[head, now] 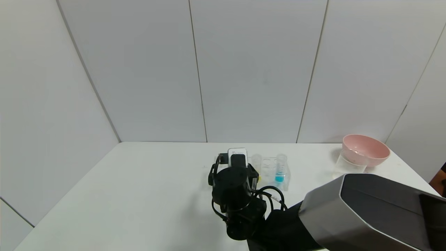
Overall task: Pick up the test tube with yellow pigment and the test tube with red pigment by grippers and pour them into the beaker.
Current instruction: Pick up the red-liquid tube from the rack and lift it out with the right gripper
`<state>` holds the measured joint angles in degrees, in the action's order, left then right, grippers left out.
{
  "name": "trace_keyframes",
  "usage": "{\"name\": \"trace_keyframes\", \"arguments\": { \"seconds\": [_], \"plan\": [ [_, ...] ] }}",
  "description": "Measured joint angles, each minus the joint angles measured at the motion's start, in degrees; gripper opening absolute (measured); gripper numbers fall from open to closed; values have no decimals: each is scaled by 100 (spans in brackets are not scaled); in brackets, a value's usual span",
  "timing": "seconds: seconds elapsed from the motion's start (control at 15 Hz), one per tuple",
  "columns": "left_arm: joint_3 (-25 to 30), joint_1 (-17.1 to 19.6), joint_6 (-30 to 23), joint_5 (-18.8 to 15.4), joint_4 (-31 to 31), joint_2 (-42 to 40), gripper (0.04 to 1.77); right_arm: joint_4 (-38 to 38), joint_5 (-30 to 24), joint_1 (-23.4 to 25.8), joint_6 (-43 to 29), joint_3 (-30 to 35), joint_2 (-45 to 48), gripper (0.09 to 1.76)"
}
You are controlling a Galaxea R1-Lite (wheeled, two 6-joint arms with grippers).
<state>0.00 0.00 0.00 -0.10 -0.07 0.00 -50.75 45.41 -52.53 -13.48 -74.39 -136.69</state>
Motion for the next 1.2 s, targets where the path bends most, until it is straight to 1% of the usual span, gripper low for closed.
{"name": "trace_keyframes", "arguments": {
  "seconds": [0.27,0.47,0.53,0.67,0.73,0.93,1.0,1.2],
  "plan": [
    [0,0,0,0,0,0,176,206,-72,267,-6,-428,-286,171],
    [0,0,0,0,0,0,176,371,-226,339,-11,-623,-388,170],
    [0,0,0,0,0,0,176,378,-224,358,-6,-660,-407,150],
    [0,0,0,0,0,0,176,395,-239,396,-6,-678,-433,119],
    [0,0,0,2,0,0,176,400,-269,402,-15,-686,-444,105],
    [0,0,0,0,0,0,176,397,-362,419,-6,-719,-453,73],
    [0,0,0,0,0,0,176,401,-404,424,-4,-734,-457,52],
    [0,0,0,2,0,0,176,404,-425,435,2,-745,-455,53]
  ]
}}
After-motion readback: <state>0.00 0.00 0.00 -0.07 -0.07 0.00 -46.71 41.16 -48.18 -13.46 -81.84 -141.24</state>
